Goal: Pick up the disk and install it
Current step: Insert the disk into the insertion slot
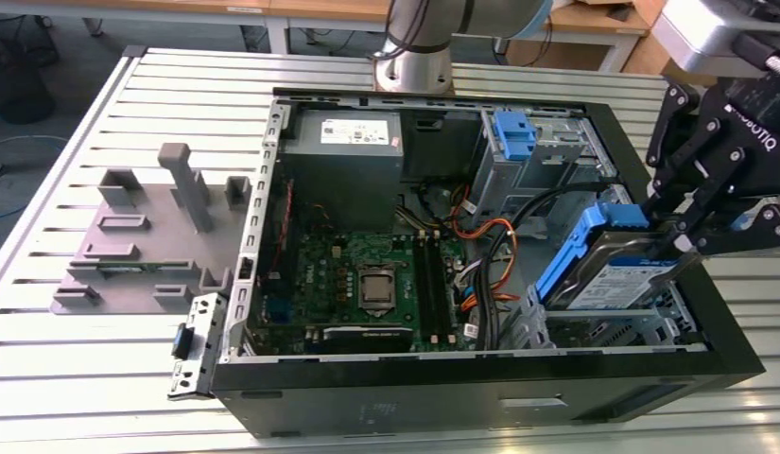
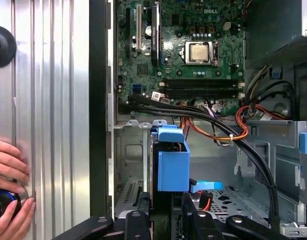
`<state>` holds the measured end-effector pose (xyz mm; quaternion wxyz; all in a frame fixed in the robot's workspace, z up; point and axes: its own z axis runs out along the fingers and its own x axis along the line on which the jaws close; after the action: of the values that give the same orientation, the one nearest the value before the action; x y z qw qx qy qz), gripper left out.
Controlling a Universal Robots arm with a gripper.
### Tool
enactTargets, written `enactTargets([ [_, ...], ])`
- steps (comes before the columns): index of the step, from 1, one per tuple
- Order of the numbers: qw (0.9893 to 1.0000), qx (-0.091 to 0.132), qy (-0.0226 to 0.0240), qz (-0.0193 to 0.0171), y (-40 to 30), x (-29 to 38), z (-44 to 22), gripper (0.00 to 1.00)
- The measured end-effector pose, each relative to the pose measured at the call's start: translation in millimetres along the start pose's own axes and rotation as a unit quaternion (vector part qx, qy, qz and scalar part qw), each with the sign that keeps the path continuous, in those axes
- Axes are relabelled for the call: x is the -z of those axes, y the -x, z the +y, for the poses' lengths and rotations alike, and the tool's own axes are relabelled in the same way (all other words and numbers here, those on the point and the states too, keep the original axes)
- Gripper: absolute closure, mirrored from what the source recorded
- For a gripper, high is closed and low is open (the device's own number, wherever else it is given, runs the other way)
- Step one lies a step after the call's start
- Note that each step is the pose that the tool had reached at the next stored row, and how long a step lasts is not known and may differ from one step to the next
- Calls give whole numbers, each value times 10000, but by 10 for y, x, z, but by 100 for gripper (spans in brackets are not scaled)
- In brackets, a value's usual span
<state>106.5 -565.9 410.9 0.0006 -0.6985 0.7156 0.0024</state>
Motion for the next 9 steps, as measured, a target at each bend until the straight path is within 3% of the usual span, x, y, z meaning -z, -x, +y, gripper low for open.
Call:
enactTargets([
  [7, 10000, 0, 0, 0, -1, -127, 0, 65],
  [8, 10000, 0, 0, 0, -1, -193, -1, 65],
  [9, 10000, 0, 0, 0, -1, -212, -1, 65],
])
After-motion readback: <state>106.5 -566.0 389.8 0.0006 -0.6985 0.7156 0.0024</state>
